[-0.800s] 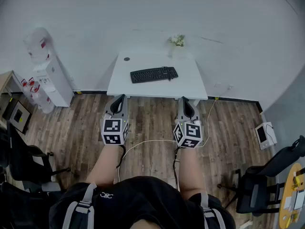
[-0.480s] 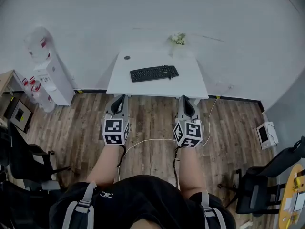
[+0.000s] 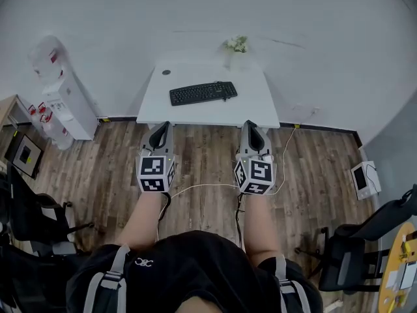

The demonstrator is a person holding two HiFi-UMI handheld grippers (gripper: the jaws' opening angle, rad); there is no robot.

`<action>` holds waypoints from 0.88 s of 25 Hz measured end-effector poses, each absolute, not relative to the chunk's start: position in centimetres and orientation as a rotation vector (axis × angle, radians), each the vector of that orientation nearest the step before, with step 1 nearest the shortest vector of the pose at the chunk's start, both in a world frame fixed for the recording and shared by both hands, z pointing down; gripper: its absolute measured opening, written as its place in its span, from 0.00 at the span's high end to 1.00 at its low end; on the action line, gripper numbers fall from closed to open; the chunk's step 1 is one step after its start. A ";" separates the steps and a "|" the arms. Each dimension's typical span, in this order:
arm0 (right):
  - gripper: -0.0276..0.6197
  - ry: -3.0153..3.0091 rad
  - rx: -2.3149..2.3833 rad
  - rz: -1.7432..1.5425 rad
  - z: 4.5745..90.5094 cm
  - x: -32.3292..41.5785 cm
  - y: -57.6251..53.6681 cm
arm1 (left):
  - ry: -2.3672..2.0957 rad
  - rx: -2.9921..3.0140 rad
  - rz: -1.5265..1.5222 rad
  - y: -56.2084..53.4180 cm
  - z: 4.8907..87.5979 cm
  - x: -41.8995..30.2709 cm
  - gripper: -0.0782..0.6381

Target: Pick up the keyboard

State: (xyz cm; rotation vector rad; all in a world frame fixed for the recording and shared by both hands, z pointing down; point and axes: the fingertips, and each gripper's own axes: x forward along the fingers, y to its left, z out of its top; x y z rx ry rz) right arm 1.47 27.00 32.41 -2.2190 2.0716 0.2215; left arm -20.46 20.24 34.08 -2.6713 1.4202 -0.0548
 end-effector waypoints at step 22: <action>0.96 2.078 -2.193 0.223 34.5 7.6 22.4 | 1.438 -2.659 -0.007 16.0 36.1 -14.5 0.88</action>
